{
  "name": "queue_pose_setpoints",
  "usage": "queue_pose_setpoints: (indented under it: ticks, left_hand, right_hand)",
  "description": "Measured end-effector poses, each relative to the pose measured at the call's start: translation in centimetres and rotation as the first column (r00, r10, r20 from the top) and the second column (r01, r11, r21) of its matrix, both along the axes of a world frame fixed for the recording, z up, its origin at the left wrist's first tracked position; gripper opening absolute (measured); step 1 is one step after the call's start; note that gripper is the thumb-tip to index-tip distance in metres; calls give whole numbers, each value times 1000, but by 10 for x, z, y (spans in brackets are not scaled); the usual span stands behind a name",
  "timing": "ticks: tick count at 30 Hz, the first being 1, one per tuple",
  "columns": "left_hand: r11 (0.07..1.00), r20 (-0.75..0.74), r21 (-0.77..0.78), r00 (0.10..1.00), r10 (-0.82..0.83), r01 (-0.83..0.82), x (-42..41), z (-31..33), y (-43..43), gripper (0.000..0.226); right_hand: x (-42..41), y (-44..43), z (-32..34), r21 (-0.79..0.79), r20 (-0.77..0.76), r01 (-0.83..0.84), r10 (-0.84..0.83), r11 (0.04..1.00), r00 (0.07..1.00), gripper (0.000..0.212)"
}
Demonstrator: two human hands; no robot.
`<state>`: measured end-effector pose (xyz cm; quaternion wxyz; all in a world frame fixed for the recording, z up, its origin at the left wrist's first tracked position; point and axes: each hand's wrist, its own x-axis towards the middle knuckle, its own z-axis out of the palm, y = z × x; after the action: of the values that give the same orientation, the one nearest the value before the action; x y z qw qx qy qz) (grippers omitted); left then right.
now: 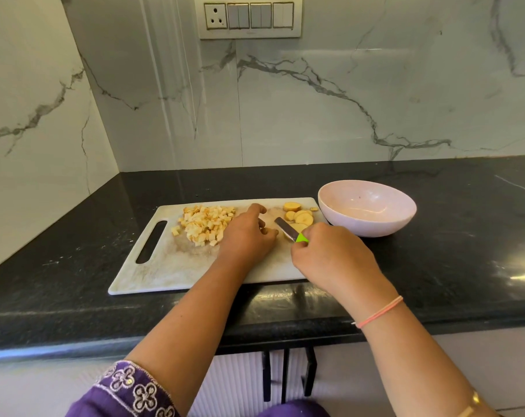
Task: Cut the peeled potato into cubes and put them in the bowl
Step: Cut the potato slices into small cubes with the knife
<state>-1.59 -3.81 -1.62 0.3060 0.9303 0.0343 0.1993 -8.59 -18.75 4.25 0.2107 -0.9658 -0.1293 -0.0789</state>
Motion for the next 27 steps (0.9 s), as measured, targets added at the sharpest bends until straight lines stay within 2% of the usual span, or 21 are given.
queue_pose_setpoints:
  ticks: [4, 10, 23, 27]
  left_hand:
    - [1000, 12, -23, 1000, -1, 1, 4, 1, -1, 46]
    - [993, 67, -110, 997, -38, 46, 3, 0, 6, 43]
    - [995, 47, -102, 999, 13, -9, 2, -8, 9, 28]
    - [994, 34, -108, 999, 12, -8, 1, -6, 9, 27]
  right_hand:
    - [5, 3, -8, 4, -8, 4, -4, 1000, 1000, 24]
    - [7, 7, -13, 10, -38, -26, 26, 1000, 999, 29]
    - [-1, 15, -22, -14, -31, -14, 14, 1000, 999, 29]
    - [1, 14, -18, -25, 28, 9, -9, 1000, 1000, 20]
